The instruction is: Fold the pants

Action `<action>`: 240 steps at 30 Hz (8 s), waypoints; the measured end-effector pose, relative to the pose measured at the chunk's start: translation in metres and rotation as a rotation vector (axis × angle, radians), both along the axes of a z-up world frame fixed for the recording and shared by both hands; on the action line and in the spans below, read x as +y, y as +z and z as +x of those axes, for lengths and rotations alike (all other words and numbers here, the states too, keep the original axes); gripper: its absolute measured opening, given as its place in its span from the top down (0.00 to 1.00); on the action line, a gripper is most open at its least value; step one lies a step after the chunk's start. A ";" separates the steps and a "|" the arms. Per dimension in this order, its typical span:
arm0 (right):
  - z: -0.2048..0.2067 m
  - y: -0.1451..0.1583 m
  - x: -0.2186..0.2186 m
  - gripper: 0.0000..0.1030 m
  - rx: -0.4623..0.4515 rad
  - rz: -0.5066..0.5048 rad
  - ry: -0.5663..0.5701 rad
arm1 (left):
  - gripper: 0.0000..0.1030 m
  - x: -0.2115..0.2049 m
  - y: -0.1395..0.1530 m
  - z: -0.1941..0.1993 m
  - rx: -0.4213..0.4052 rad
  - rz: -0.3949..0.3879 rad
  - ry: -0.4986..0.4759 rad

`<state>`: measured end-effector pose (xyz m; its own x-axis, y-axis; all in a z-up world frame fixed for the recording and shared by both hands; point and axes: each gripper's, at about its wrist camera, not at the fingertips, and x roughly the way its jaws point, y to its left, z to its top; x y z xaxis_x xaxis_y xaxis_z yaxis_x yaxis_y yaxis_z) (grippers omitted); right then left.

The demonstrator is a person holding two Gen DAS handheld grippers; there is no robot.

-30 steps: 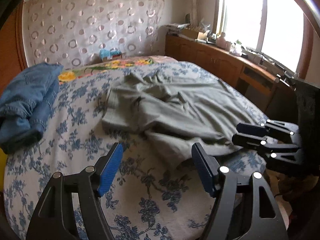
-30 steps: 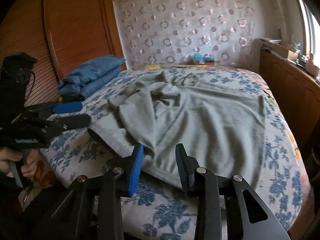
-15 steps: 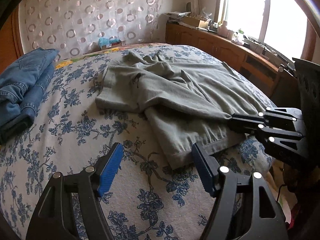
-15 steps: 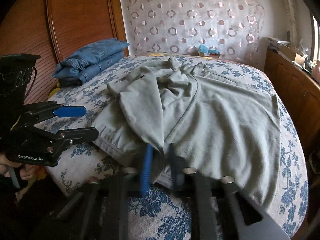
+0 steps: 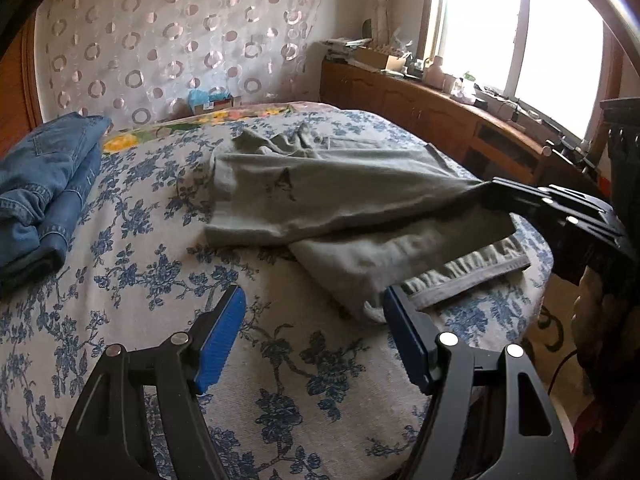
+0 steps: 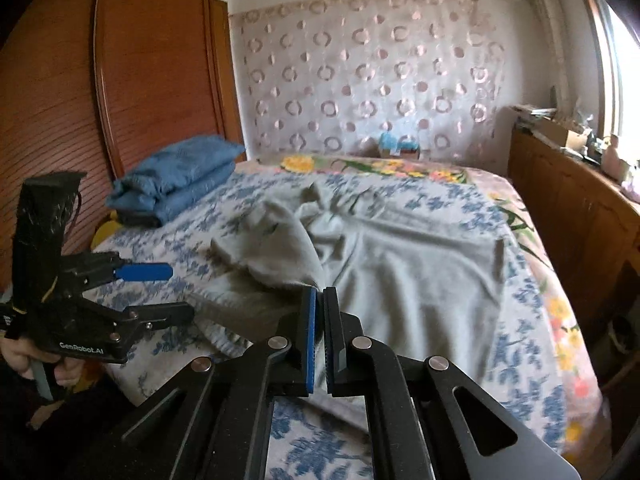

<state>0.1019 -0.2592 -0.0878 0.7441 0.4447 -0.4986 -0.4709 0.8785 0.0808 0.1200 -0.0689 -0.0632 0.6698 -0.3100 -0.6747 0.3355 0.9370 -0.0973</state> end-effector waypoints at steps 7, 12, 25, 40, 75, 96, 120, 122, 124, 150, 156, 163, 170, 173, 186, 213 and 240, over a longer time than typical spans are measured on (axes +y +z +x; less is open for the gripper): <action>-0.015 0.002 -0.017 0.97 -0.023 -0.008 -0.059 | 0.30 -0.006 0.007 -0.001 -0.014 -0.015 -0.009; -0.023 0.002 -0.023 0.97 -0.022 -0.010 -0.081 | 0.30 -0.012 0.011 -0.001 -0.021 -0.018 -0.017; -0.043 -0.012 -0.039 0.97 0.040 -0.018 -0.133 | 0.30 -0.024 0.008 0.000 -0.020 -0.024 -0.033; -0.031 -0.008 -0.036 0.97 0.103 -0.033 -0.150 | 0.30 -0.022 0.003 -0.001 -0.013 -0.022 -0.023; 0.030 0.012 0.021 0.66 0.116 -0.020 0.057 | 0.30 0.003 0.026 0.016 -0.047 0.016 0.005; 0.079 0.012 0.056 0.66 0.189 -0.131 0.235 | 0.30 0.040 0.022 0.051 -0.043 0.013 0.018; 0.093 0.045 0.014 0.96 0.098 -0.146 0.125 | 0.30 0.012 0.013 0.077 -0.009 0.006 -0.030; 0.093 0.050 0.002 0.96 0.064 -0.149 0.086 | 0.30 0.005 0.014 0.078 -0.011 0.014 -0.045; 0.094 0.050 -0.008 0.96 0.055 -0.167 0.062 | 0.30 -0.001 0.015 0.079 -0.012 0.019 -0.052; 0.144 0.045 -0.048 0.96 0.126 -0.254 -0.157 | 0.30 -0.036 0.013 0.090 0.002 0.050 -0.087; 0.147 0.044 -0.049 0.96 0.139 -0.269 -0.173 | 0.30 -0.038 0.012 0.089 0.005 0.048 -0.087; 0.153 0.048 -0.059 0.87 0.151 -0.235 -0.204 | 0.30 -0.040 0.009 0.086 0.011 0.039 -0.093; 0.146 0.050 -0.062 0.85 0.153 -0.211 -0.214 | 0.30 -0.045 0.007 0.085 0.018 0.037 -0.105; 0.143 0.048 -0.057 0.85 0.156 -0.199 -0.173 | 0.30 -0.047 0.005 0.083 0.024 0.038 -0.110; 0.160 0.039 -0.077 0.78 0.205 -0.274 -0.249 | 0.30 -0.054 -0.013 0.087 0.085 0.068 -0.112; -0.004 0.029 -0.111 0.78 0.192 -0.097 -0.178 | 0.23 -0.054 -0.001 0.059 0.088 0.048 -0.062; -0.065 0.015 -0.099 0.65 0.223 0.018 -0.244 | 0.29 -0.060 -0.021 0.028 0.096 0.025 -0.029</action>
